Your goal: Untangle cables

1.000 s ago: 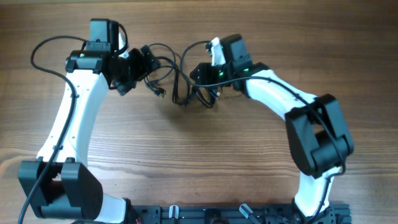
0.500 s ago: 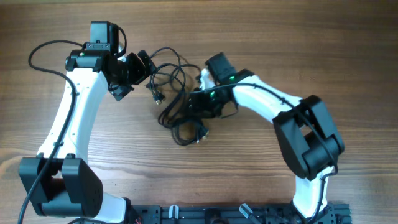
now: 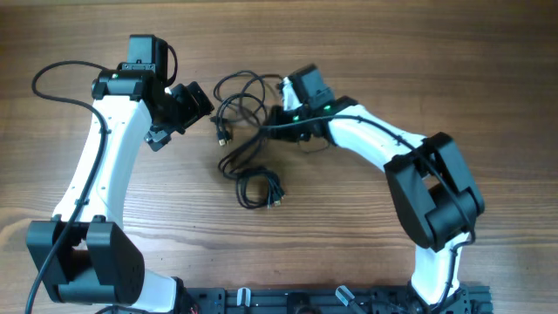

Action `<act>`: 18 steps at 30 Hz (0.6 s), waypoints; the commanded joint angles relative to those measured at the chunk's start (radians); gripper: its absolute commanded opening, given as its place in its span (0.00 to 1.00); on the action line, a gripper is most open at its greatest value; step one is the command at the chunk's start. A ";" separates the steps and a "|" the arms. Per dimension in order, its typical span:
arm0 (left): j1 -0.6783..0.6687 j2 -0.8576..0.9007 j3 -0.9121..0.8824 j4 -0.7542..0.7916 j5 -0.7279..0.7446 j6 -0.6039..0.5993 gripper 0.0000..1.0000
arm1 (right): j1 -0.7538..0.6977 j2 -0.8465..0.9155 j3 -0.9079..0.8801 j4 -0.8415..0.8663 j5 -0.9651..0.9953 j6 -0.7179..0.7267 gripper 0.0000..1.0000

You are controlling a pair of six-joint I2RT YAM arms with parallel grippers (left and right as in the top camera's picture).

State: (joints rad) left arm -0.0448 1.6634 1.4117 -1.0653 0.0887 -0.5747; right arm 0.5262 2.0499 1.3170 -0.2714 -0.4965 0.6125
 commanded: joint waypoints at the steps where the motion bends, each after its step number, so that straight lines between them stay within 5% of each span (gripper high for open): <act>1: 0.003 0.008 -0.005 0.004 -0.031 -0.006 1.00 | 0.024 0.022 0.000 -0.006 0.098 -0.008 0.25; 18: 0.003 0.008 -0.005 -0.002 -0.031 -0.006 1.00 | 0.159 0.044 -0.001 0.045 0.452 0.071 0.36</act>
State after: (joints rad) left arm -0.0448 1.6634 1.4117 -1.0672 0.0750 -0.5747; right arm 0.6823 2.0521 1.3170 -0.2493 -0.1284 0.6651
